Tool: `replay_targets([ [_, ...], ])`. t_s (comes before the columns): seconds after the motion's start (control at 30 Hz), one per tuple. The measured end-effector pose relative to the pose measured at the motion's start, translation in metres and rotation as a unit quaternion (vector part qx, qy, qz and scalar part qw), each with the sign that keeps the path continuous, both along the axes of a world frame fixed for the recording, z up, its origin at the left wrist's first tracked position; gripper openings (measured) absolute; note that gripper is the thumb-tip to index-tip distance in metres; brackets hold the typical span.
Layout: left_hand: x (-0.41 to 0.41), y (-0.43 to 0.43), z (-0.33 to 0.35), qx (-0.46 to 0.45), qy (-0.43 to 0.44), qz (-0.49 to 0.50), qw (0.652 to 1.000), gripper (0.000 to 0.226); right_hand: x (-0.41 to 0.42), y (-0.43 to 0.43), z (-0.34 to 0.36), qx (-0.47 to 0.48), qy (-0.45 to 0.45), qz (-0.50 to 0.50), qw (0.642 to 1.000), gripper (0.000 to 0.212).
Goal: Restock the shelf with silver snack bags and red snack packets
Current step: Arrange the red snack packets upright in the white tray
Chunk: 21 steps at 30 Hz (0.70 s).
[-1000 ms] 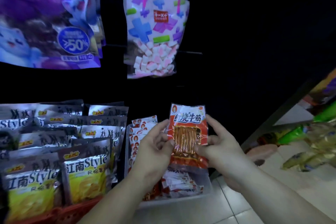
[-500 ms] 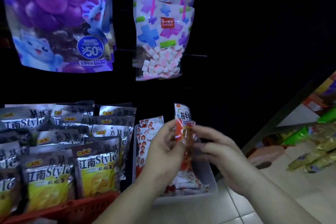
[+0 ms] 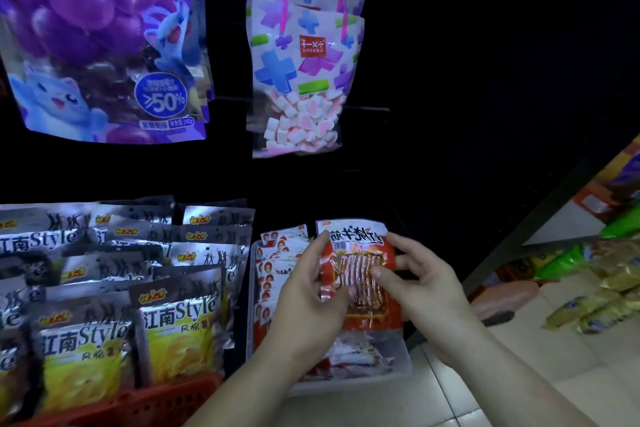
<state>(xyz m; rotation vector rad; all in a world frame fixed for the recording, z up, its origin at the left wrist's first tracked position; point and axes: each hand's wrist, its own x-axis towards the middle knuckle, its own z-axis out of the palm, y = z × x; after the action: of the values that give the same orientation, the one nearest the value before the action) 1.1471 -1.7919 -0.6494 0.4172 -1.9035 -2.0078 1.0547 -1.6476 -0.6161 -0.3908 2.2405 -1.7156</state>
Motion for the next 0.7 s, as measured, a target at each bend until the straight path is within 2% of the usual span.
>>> replay_targets([
  [0.1,0.004,0.003,0.002,-0.04,0.007,-0.012,0.999,0.07,0.004,-0.001,0.0,0.028,-0.036,0.066,0.997,0.061],
  [0.17,0.004,-0.002,-0.005,-0.092,0.032,0.006,0.995,0.068,0.004,-0.002,0.0,0.039,-0.001,0.059,0.998,0.057],
  [0.2,0.005,-0.004,-0.007,-0.152,0.044,0.017,0.987,0.067,0.003,-0.004,0.002,0.044,0.037,0.028,0.998,0.052],
  [0.23,0.004,-0.007,-0.009,-0.24,0.055,0.017,0.969,0.065,0.001,-0.006,0.004,0.041,0.06,-0.002,0.997,0.046],
  [0.27,0.003,-0.007,-0.014,-0.331,0.068,0.009,0.941,0.059,0.0,-0.008,0.006,0.009,0.047,-0.018,0.999,0.042],
  [0.33,0.0,-0.005,-0.022,-0.475,0.088,-0.012,0.875,0.038,0.002,-0.012,0.01,-0.091,-0.074,-0.004,0.993,0.039],
  [0.37,0.0,-0.002,-0.025,-0.524,0.09,-0.023,0.847,0.026,0.003,-0.013,0.009,-0.112,-0.115,0.001,0.987,0.041],
  [0.4,-0.001,0.0,-0.027,-0.56,0.09,-0.035,0.823,0.019,0.003,-0.014,0.006,-0.108,-0.121,-0.001,0.987,0.043],
  [0.43,0.0,0.003,-0.031,-0.572,0.095,-0.049,0.813,0.017,0.001,-0.013,0.0,-0.093,-0.108,-0.016,0.99,0.044],
  [0.47,0.0,0.005,-0.037,-0.56,0.105,-0.067,0.819,0.017,-0.003,-0.011,-0.006,-0.076,-0.084,-0.032,0.993,0.047],
  [0.5,0.001,0.007,-0.042,-0.519,0.112,-0.086,0.843,0.017,-0.007,-0.009,-0.011,-0.051,-0.061,-0.042,0.996,0.053],
  [0.57,0.002,0.007,-0.047,-0.384,0.072,-0.103,0.915,0.016,-0.013,-0.005,-0.017,-0.003,-0.03,-0.04,0.999,0.064],
  [0.63,-0.001,0.004,-0.055,-0.277,0.022,-0.045,0.959,0.018,-0.017,-0.003,-0.022,0.017,-0.022,-0.031,0.999,0.066],
  [0.7,-0.008,-0.002,-0.058,-0.225,-0.016,0.016,0.974,0.024,-0.019,-0.004,-0.028,0.035,-0.019,-0.011,0.999,0.061],
])
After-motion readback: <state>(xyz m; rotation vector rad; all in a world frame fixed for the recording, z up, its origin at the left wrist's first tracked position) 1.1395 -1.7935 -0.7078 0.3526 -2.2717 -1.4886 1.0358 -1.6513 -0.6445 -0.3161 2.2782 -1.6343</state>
